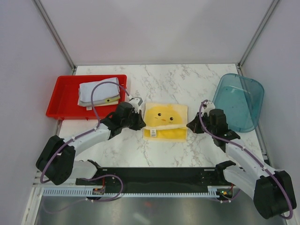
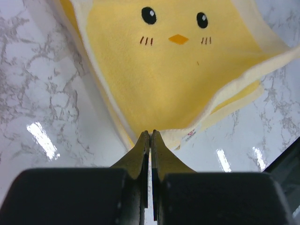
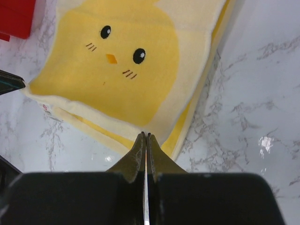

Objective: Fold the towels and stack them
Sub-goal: Fold the towel

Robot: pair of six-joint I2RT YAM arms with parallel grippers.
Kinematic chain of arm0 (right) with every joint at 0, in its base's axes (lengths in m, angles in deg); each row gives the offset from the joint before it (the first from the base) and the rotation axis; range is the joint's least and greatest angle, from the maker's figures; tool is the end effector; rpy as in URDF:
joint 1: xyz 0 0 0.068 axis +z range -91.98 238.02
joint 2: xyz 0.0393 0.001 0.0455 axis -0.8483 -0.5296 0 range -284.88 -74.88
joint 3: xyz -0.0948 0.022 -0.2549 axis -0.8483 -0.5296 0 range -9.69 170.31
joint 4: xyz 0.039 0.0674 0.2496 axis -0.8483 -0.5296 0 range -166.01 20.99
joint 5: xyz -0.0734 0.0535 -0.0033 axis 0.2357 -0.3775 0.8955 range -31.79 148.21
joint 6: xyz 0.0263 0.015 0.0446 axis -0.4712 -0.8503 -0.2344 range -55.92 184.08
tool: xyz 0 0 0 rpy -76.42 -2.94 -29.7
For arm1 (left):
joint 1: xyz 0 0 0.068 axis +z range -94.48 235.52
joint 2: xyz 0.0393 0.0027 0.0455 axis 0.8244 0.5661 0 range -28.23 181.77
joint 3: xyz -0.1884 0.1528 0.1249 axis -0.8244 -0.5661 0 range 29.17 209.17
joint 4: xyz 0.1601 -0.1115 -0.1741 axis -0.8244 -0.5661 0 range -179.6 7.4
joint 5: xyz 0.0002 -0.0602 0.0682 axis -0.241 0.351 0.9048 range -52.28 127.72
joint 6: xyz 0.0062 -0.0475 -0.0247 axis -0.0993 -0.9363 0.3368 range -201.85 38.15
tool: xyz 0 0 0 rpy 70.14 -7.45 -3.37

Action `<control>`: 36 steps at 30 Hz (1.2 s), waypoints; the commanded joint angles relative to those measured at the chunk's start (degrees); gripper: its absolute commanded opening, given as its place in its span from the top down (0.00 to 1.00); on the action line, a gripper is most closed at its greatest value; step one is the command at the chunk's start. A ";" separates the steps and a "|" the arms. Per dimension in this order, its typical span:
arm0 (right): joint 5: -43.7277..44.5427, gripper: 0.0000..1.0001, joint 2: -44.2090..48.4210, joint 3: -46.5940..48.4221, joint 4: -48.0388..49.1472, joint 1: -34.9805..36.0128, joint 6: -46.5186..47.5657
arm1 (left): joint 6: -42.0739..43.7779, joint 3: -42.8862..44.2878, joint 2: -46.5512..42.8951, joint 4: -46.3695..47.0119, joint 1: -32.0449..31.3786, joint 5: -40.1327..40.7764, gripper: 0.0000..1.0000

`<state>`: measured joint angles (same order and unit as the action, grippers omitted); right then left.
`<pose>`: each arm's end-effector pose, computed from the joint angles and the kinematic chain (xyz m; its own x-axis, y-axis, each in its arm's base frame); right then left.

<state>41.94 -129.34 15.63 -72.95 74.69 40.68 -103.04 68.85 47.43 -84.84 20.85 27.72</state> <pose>0.1891 0.0669 0.2024 -0.6786 0.1948 -0.7083 -0.2514 0.8444 0.4730 0.2217 -0.1608 0.2064 -0.7175 0.0635 -0.6937 0.4431 0.8100 -0.3842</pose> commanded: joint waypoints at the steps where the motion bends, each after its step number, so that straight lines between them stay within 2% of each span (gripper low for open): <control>1: -0.69 1.00 2.94 -3.25 -0.72 0.03 -2.26 | -2.19 -4.07 -0.16 -0.13 -0.39 2.00 0.98; 5: 0.80 1.00 2.96 -5.10 -0.45 0.12 -5.51 | -4.38 -6.89 0.63 3.80 -0.39 1.21 0.98; 10: 2.65 1.00 1.81 -8.44 0.60 0.03 -8.77 | -4.47 -6.63 2.04 4.17 -0.48 -1.07 0.98; 12: 3.17 1.00 2.42 -9.32 0.96 0.12 -9.38 | -4.65 -6.98 2.21 4.17 -0.57 -1.68 0.87; 14: 2.91 0.93 3.47 -9.50 0.43 0.03 -9.74 | -4.82 -6.81 2.21 3.30 -0.66 -2.48 0.76; 15: 2.91 0.89 3.91 -9.41 -0.01 0.12 -9.91 | -5.00 -6.55 1.78 2.60 -0.74 -2.13 0.75; 16: 2.91 0.80 4.70 -9.24 -0.88 0.03 -10.43 | -4.91 -6.37 1.25 -0.11 -0.74 -1.43 0.72; 18: 3.26 0.73 5.50 -8.54 -2.37 0.12 -10.70 | -5.09 -6.81 -1.63 -1.09 -0.83 0.15 0.61; 19: 3.61 0.68 6.20 -8.10 -4.21 0.12 -10.79 | -5.70 -7.25 -2.61 -1.80 -0.92 0.59 0.60; 23: 3.53 0.62 7.26 -4.33 -8.27 0.03 -11.14 | -7.20 -6.37 -7.10 -4.96 -0.92 2.36 0.58; 27: 3.00 0.64 6.56 -1.25 -8.63 0.12 -10.97 | -7.29 -2.78 -5.35 -4.71 -1.01 -0.36 0.56; 32: 0.12 0.70 -2.22 3.24 -7.75 0.12 -8.07 | -7.20 1.45 1.32 -3.48 -1.01 -6.59 0.58; 36: -3.85 0.76 -8.29 0.09 -3.36 0.12 -8.68 | -8.16 0.23 3.44 -1.19 -2.50 -7.75 0.59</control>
<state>41.70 -134.87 17.21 -79.05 74.99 31.57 -109.09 68.43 49.44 -88.49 19.56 23.31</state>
